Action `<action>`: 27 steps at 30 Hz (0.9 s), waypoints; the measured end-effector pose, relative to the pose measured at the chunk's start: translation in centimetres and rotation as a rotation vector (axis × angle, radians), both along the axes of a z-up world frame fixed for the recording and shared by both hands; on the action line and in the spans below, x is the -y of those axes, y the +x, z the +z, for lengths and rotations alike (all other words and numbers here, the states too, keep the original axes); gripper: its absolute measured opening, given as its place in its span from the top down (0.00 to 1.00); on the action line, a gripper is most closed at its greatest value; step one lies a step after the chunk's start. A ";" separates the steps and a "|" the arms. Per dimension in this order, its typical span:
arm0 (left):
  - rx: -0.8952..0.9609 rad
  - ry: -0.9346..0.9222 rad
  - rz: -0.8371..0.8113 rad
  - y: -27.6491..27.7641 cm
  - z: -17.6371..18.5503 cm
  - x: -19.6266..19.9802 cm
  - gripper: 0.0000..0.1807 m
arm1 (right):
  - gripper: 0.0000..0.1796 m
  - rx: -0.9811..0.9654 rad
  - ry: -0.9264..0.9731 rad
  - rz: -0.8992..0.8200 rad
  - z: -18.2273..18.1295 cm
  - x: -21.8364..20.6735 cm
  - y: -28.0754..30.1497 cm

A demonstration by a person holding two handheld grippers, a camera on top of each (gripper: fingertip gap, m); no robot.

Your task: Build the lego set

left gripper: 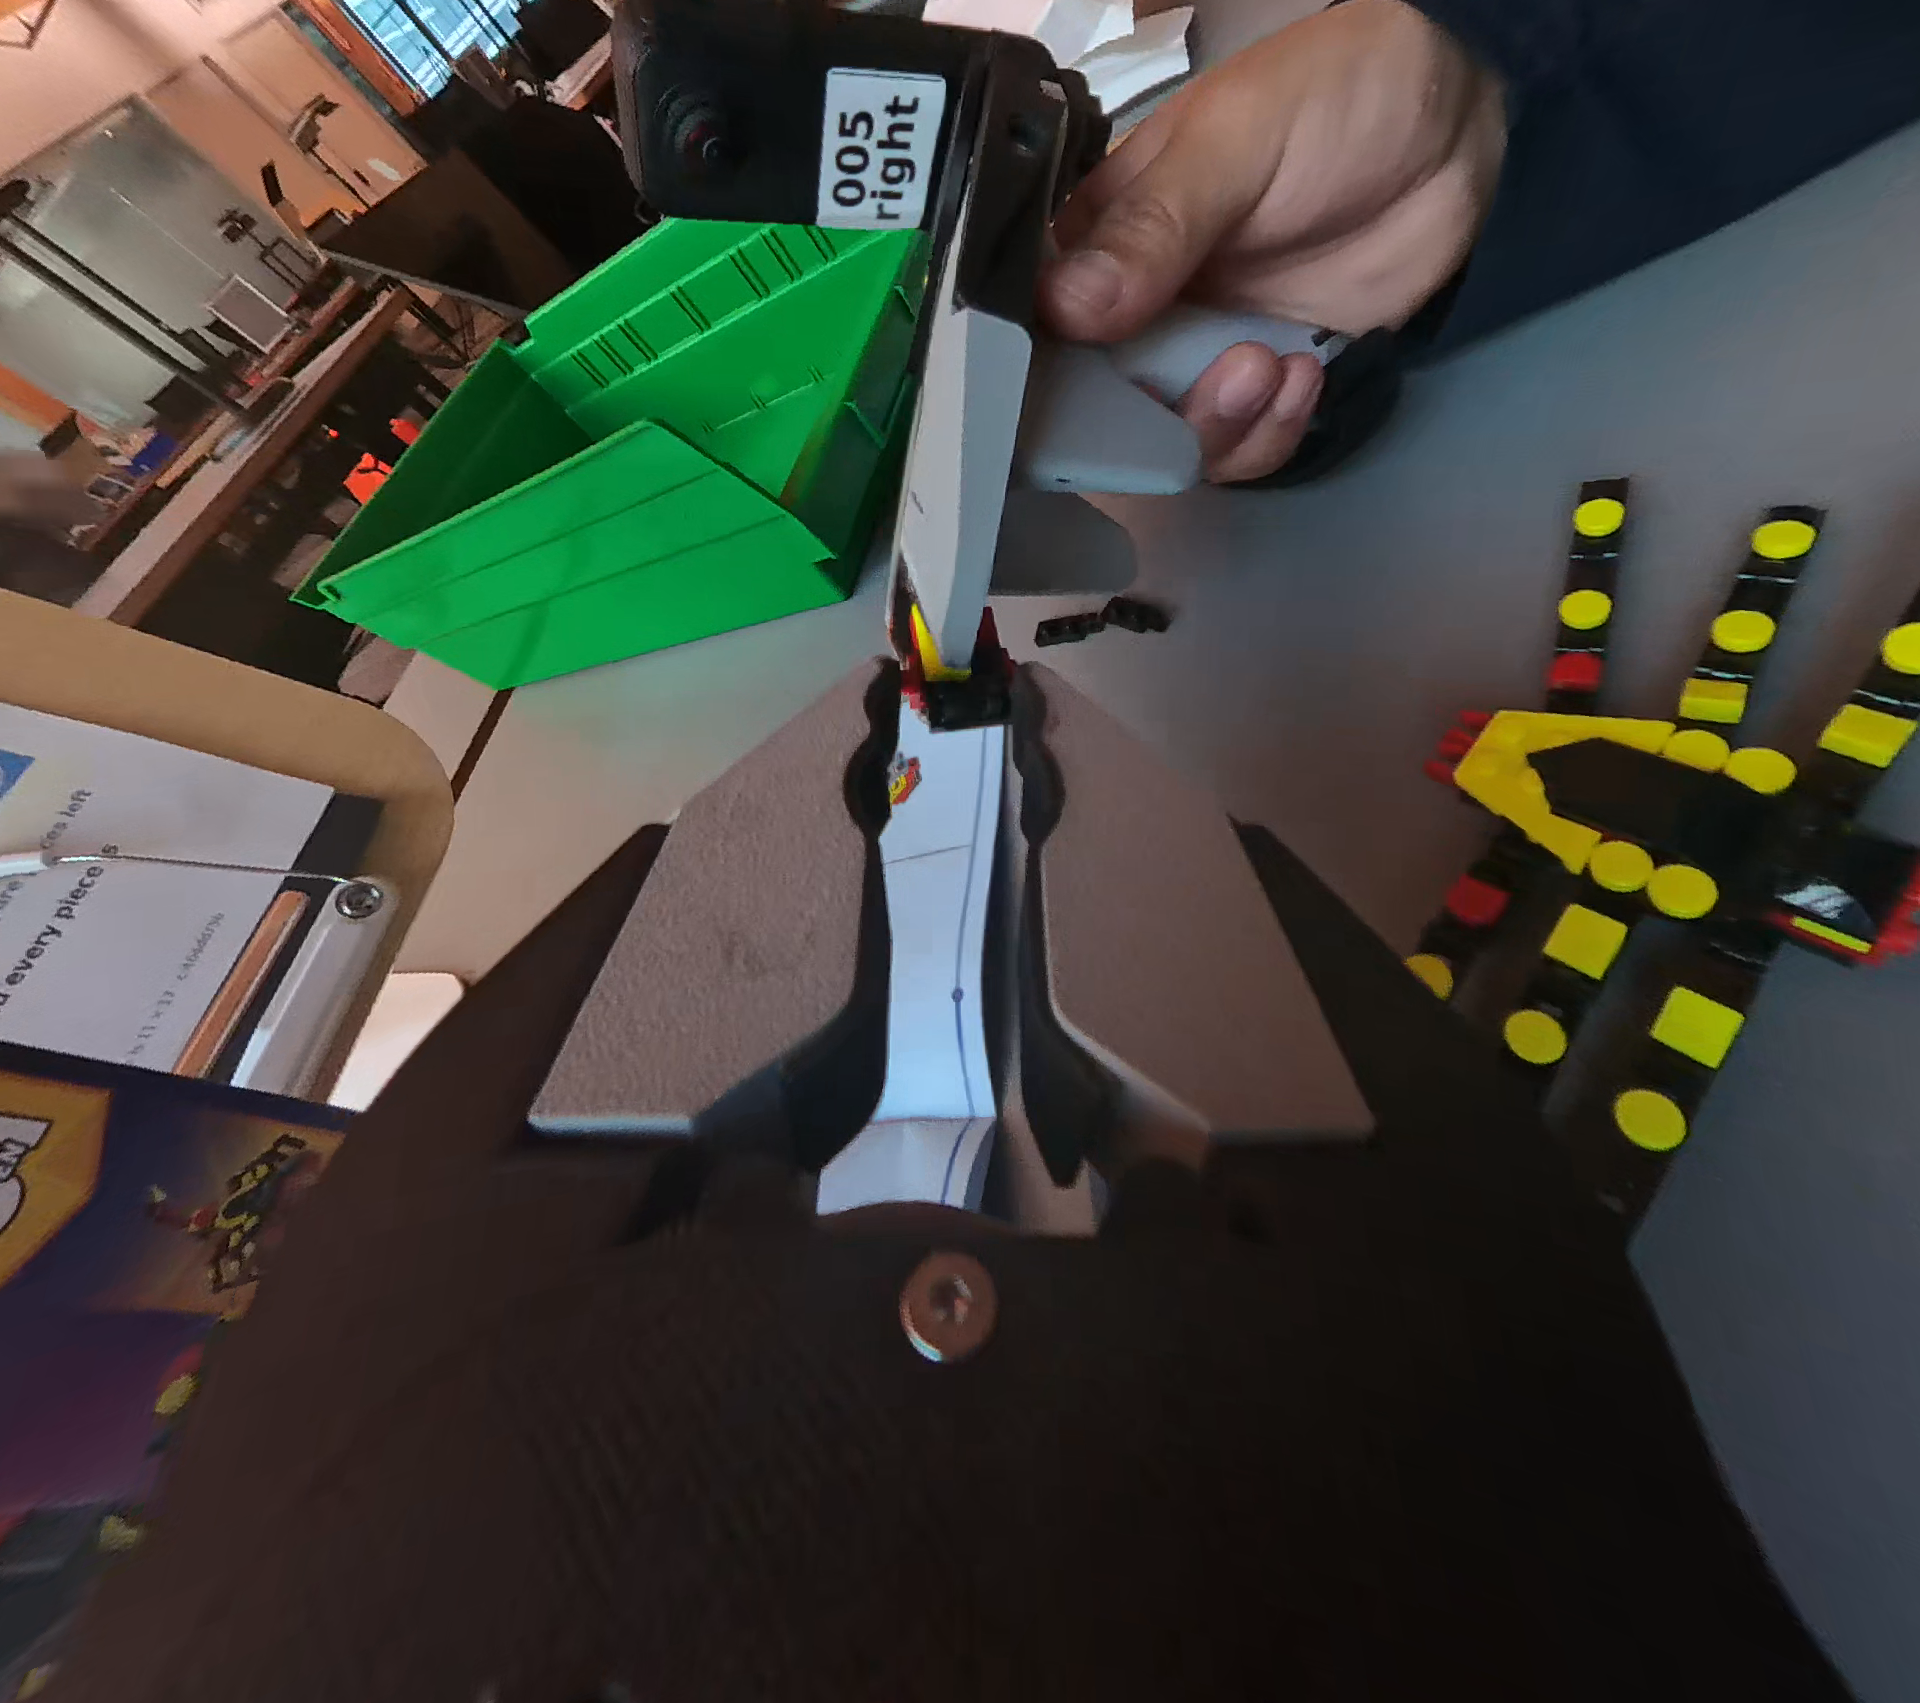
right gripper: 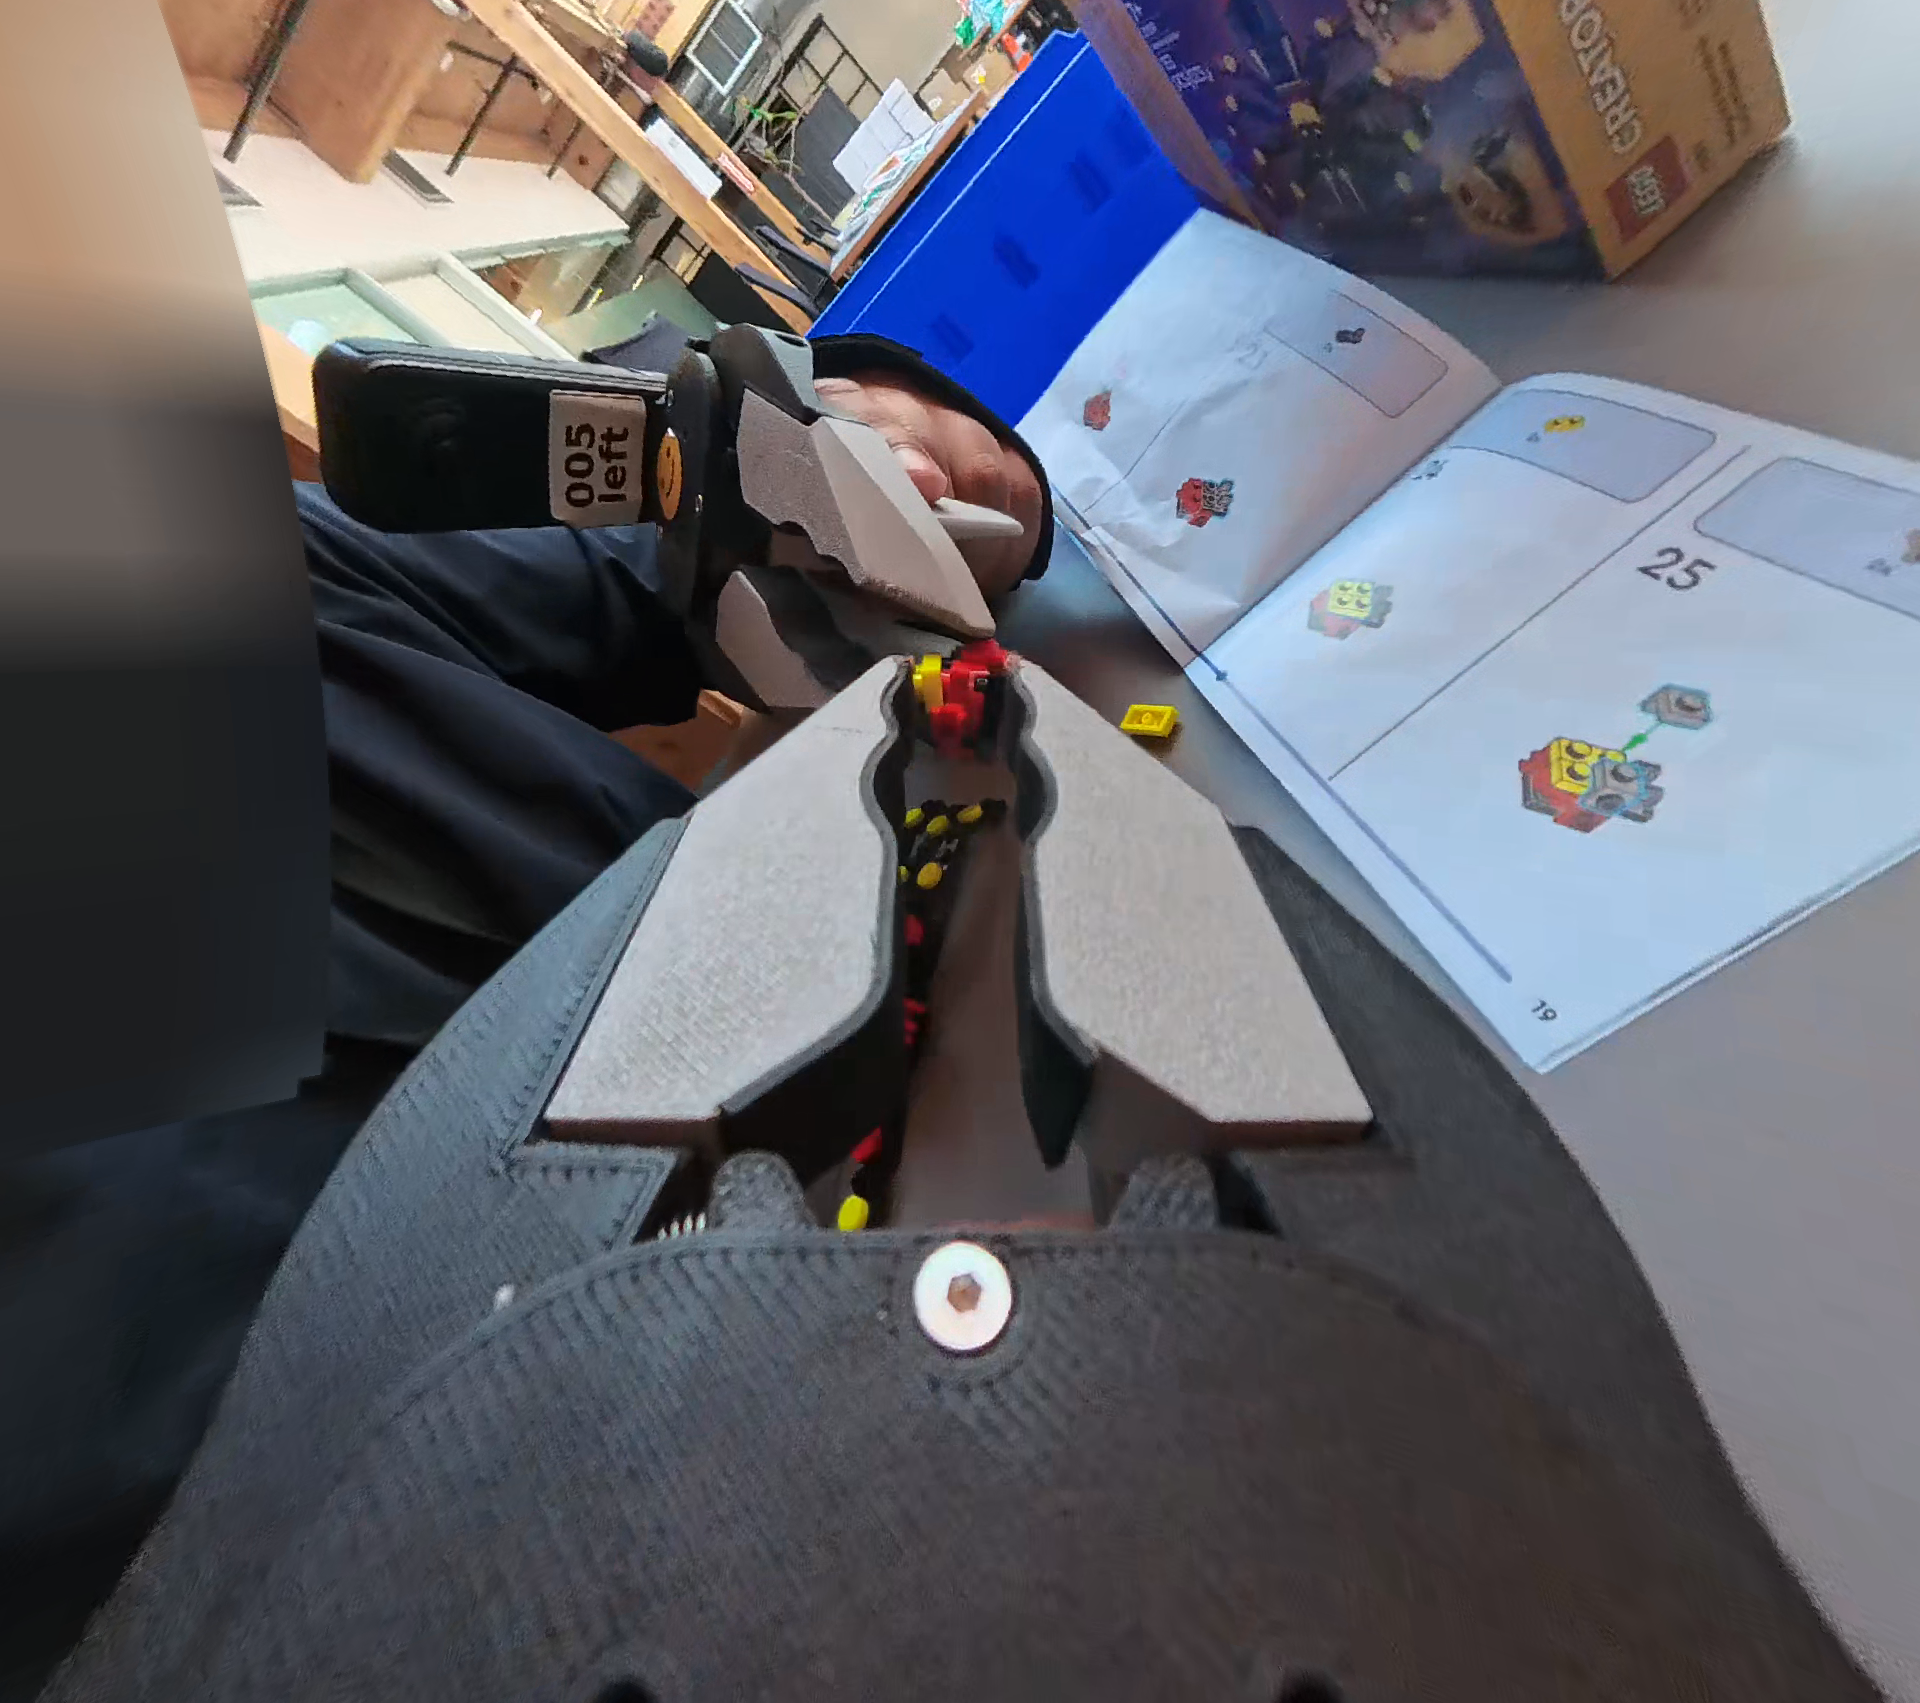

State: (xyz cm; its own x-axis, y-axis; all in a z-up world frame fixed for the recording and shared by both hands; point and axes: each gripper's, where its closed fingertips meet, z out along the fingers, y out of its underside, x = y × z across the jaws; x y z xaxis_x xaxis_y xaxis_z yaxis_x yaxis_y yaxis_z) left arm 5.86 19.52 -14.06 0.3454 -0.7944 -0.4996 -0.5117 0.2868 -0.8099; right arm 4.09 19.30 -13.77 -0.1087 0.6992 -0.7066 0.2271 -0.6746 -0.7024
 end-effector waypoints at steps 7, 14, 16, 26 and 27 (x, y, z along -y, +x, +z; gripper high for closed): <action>0.074 -0.399 -0.055 0.2 -1.8 0.6 0.90 | 0.85 0.058 -0.056 -0.030 -1.0 -0.8 0.8; 0.031 -0.941 -0.124 -0.4 -5.4 2.2 0.90 | 0.89 0.195 0.203 0.086 -2.6 0.9 2.2; -0.041 -0.926 -0.121 -0.4 -6.3 2.4 0.90 | 0.90 0.287 0.337 0.112 -4.0 1.5 2.0; -0.137 -0.872 -0.171 0.1 -7.1 3.3 0.90 | 0.98 0.401 0.770 0.117 -5.6 2.2 1.2; -0.136 -0.875 -0.172 0.1 -7.1 3.3 0.90 | 0.96 0.393 0.775 0.125 -5.5 2.3 1.2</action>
State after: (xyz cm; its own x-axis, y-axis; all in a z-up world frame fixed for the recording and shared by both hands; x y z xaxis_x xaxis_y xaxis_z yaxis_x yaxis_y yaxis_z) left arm 5.97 16.21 -21.12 0.1685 -0.9452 0.2798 -0.6260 -0.3218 -0.7103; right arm 5.26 16.98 -19.25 -0.0653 0.9970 -0.0404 0.5889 0.0058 -0.8082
